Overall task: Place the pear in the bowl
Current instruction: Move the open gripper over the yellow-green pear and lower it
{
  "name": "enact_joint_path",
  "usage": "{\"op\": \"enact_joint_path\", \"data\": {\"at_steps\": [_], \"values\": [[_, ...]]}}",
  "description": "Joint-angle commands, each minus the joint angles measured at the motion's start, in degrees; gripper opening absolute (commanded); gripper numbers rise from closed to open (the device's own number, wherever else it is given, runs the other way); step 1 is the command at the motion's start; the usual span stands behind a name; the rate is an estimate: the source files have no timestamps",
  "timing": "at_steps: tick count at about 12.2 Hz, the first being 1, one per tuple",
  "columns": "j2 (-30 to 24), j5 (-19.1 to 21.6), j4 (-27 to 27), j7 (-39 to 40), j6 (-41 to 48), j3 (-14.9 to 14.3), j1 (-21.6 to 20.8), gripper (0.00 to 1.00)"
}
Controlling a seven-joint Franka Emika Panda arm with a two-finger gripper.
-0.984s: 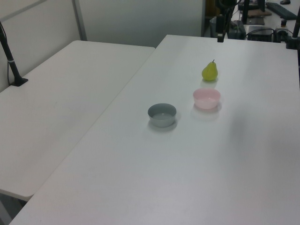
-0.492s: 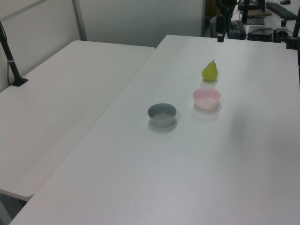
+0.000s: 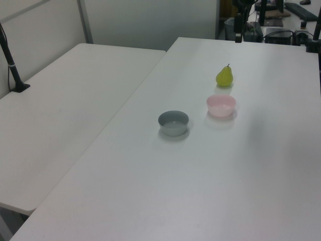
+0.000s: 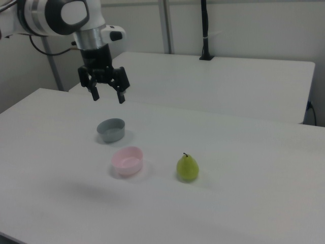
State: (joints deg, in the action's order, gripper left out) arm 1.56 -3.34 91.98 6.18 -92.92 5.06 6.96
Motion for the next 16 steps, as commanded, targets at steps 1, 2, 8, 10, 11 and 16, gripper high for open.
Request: {"op": "enact_joint_path", "data": {"at_steps": [1,2,8,10,11,16], "values": [[1.77,0.44,0.92,8.74,-5.06,-0.05,3.83,1.0],[2.91,0.35,0.92,10.59,-6.82,-0.05,5.06,1.0],[8.89,-2.88,1.09,16.32,-14.04,-0.23,10.44,1.0],[11.87,-4.39,1.62,15.97,-16.84,-0.31,11.22,1.0],[13.28,-4.39,1.79,15.88,-18.16,-0.31,11.66,1.0],[19.08,-6.05,2.23,15.53,-24.49,-0.58,13.34,1.0]]}}
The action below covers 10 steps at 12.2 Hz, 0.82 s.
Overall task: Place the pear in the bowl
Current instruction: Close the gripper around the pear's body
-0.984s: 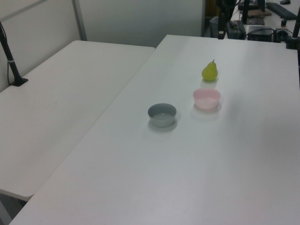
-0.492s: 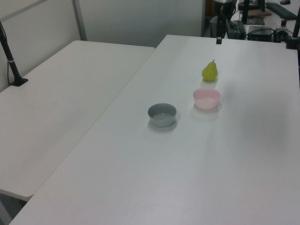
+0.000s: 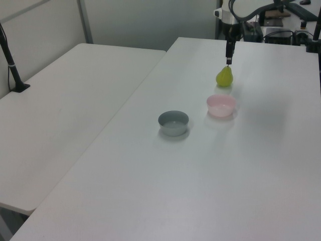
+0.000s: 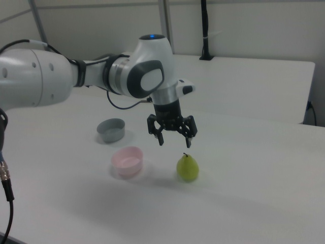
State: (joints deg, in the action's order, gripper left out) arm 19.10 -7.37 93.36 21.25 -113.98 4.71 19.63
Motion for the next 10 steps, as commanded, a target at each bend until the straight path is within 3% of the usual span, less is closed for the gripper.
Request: {"op": "enact_joint_path", "data": {"at_steps": [1,10], "values": [[2.77,-2.56,0.86,0.46,-4.57,-0.23,0.76,1.0],[9.2,-2.65,0.78,0.28,-9.42,-1.02,0.5,1.0]]}}
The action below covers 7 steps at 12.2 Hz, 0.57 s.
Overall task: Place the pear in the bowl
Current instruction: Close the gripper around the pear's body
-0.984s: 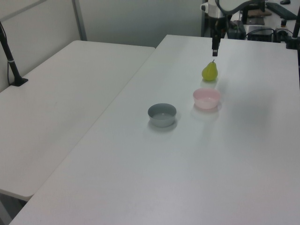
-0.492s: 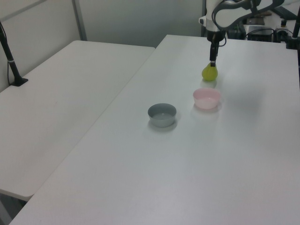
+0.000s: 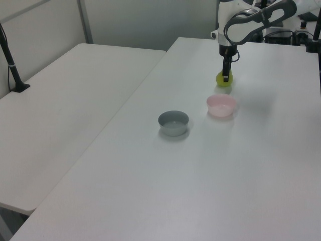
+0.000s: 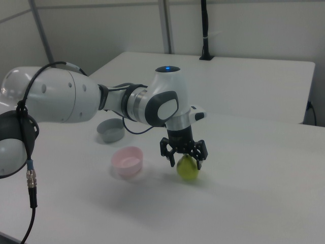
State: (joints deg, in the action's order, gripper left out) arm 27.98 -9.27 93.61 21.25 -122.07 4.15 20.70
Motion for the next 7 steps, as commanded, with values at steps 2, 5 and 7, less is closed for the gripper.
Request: {"op": "enact_joint_path", "data": {"at_steps": [2,5,7], "values": [[0.67,-0.75,0.69,0.19,-3.34,-0.45,-0.66,1.0],[1.28,-0.83,0.7,0.19,-3.35,-0.45,-0.66,1.0],[1.28,-2.15,1.13,0.19,-3.35,-0.45,-0.66,0.99]]}}
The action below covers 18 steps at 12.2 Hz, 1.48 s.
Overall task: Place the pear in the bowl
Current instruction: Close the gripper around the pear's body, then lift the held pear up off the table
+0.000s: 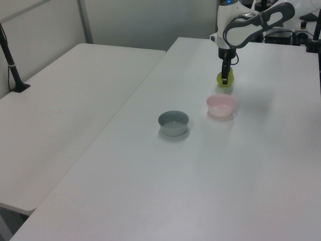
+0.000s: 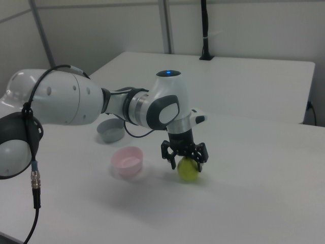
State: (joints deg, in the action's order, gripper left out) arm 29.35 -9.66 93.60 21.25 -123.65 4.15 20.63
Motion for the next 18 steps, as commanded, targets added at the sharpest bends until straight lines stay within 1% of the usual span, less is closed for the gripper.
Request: {"op": "enact_joint_path", "data": {"at_steps": [1,3,4,5,7,9,10,13,14,15,16,18], "values": [[-0.09,-1.94,1.24,0.19,-1.77,-0.46,-0.59,0.91],[-0.09,-2.47,1.24,0.28,-1.77,-0.46,-0.59,0.6],[-0.17,-2.55,1.24,0.28,-1.68,-0.46,-0.59,0.48],[-0.35,-2.47,1.15,0.28,-1.34,-0.46,-0.59,0.42],[-1.75,-2.47,0.89,0.11,0.5,-0.37,-0.76,0.4],[-5.34,-2.12,0.45,0.02,5.41,-0.02,-0.85,0.4],[-7.01,-1.86,-0.6,0.02,7.35,0.07,-0.85,0.4],[-8.79,-1.33,-6.91,-0.07,15.43,0.42,-0.85,0.4],[-8.79,-0.72,-9.63,-0.42,18.33,0.42,-1.02,0.4],[-8.79,0.94,-11.66,-1.21,20.36,0.42,-1.11,0.4],[-9.48,1.31,-12.12,-1.65,21.42,0.51,-1.11,0.4],[-10.72,1.22,-11.16,-1.65,22.04,0.86,-2.86,0.4]]}}
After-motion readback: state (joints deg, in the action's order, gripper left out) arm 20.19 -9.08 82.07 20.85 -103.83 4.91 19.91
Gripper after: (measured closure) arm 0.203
